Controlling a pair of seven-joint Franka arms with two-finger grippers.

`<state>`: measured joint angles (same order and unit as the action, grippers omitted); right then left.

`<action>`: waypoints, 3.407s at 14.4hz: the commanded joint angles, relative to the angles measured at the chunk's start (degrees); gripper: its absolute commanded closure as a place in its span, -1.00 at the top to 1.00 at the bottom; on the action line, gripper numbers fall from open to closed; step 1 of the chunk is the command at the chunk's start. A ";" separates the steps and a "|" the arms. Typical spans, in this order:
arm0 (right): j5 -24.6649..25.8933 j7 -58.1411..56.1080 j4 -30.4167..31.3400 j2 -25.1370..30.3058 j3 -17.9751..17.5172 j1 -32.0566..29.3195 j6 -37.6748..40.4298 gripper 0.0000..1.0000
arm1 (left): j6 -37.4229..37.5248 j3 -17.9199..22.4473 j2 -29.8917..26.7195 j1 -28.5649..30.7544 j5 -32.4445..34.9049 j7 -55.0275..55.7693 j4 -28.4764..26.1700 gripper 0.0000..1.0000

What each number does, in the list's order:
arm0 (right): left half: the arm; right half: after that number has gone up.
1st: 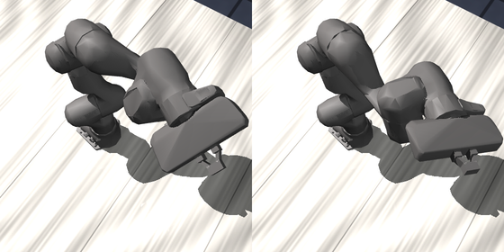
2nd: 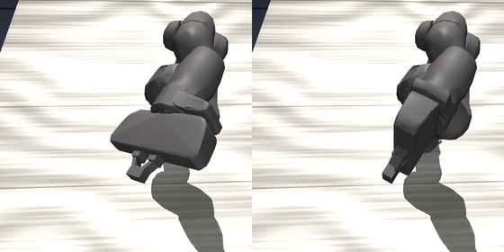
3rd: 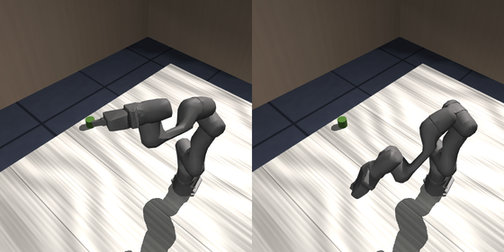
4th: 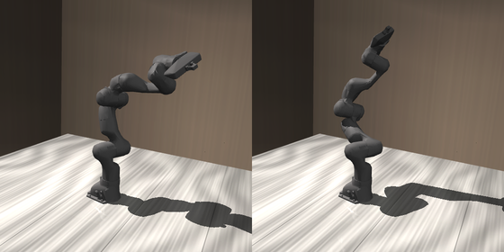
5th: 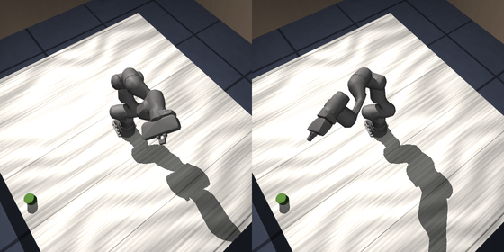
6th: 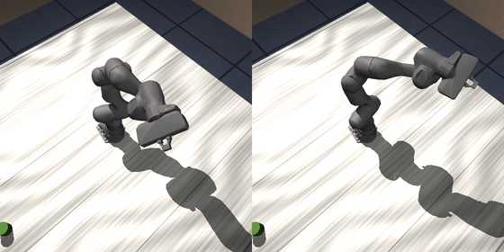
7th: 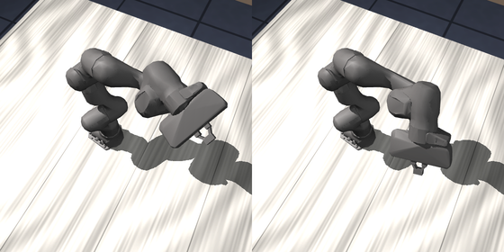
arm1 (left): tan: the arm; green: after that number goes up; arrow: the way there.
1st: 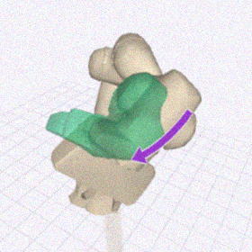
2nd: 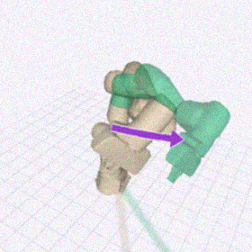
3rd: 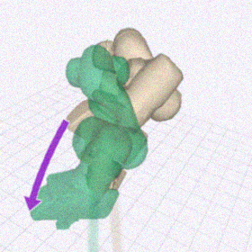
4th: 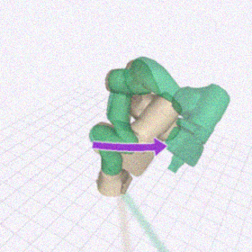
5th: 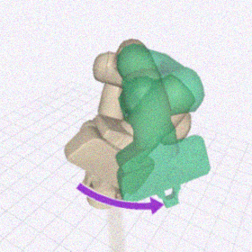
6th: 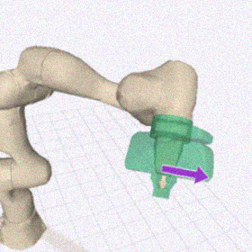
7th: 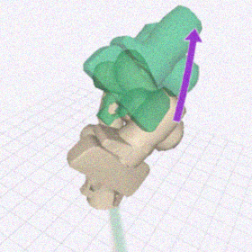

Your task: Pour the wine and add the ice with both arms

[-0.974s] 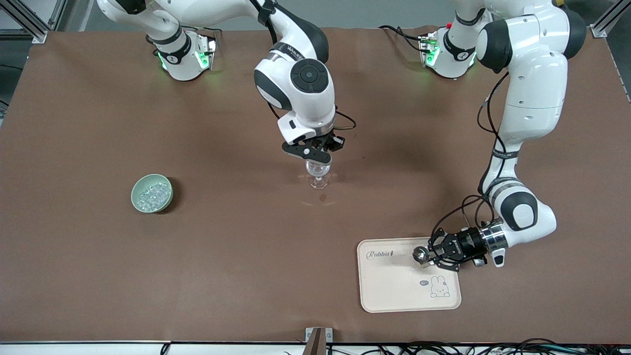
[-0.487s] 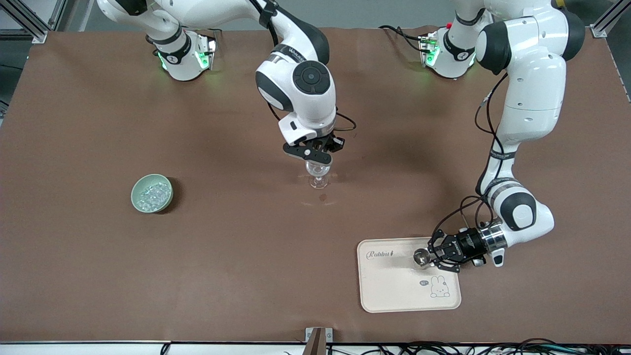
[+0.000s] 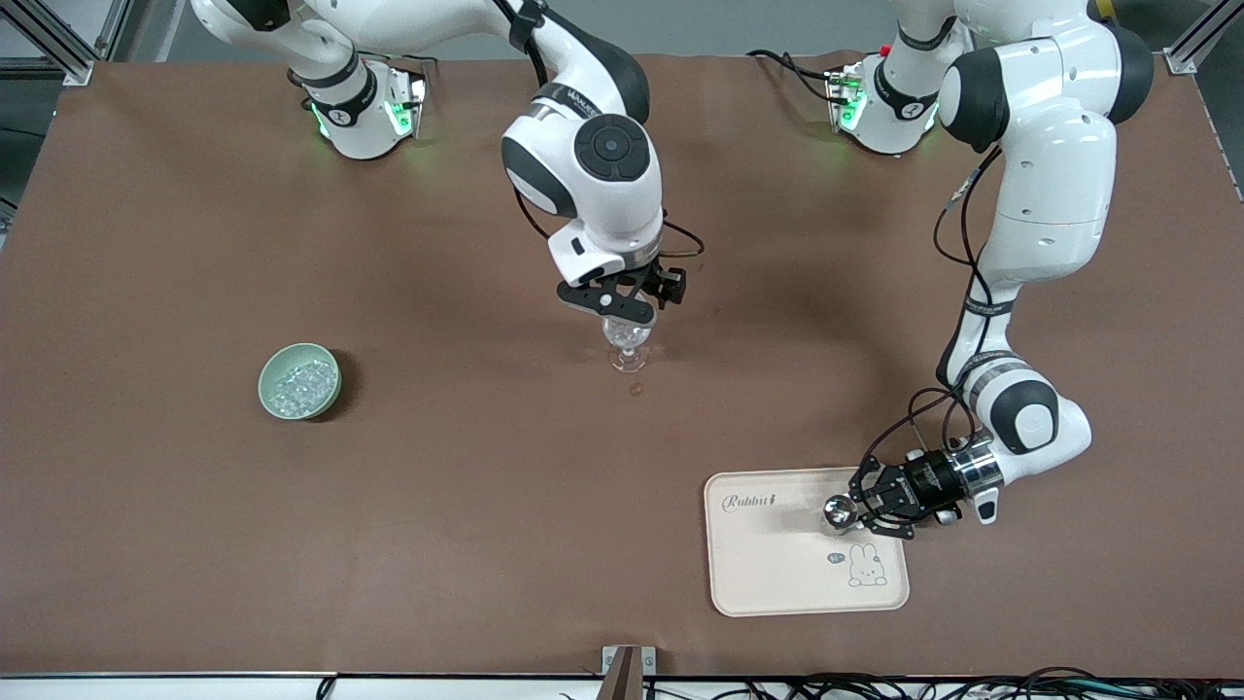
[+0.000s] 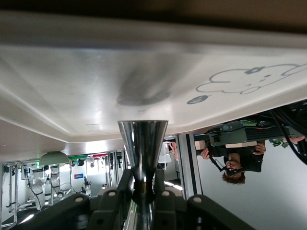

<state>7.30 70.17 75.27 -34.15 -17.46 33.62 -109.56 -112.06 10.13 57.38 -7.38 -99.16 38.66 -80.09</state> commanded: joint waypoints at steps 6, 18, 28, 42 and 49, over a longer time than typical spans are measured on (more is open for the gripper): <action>5.27 -13.03 1.01 15.93 -0.73 -16.54 15.42 1.00 | 4.73 2.68 -0.17 0.96 -0.96 -2.80 -1.65 1.00; -5.17 -45.27 2.60 29.13 8.81 -33.18 29.92 1.00 | 7.47 11.12 -6.31 1.75 31.10 -6.06 3.53 1.00; -8.71 -60.85 3.13 30.02 23.93 -33.37 27.83 1.00 | 5.45 16.59 -21.06 1.58 41.67 -3.51 13.29 1.00; -8.79 -61.03 6.11 30.55 20.27 -36.34 25.81 1.00 | 21.80 -5.36 -46.64 6.13 92.37 -44.12 9.08 1.00; -8.71 -61.30 10.24 33.09 19.92 -36.17 22.64 1.00 | 23.82 -11.96 -57.03 5.97 94.58 -38.75 -1.91 1.00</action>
<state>-0.37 9.60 80.83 -4.90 3.42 -1.81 -85.06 -87.81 0.14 3.96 -1.91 -5.92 -0.77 -76.99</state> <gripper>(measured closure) 0.000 0.000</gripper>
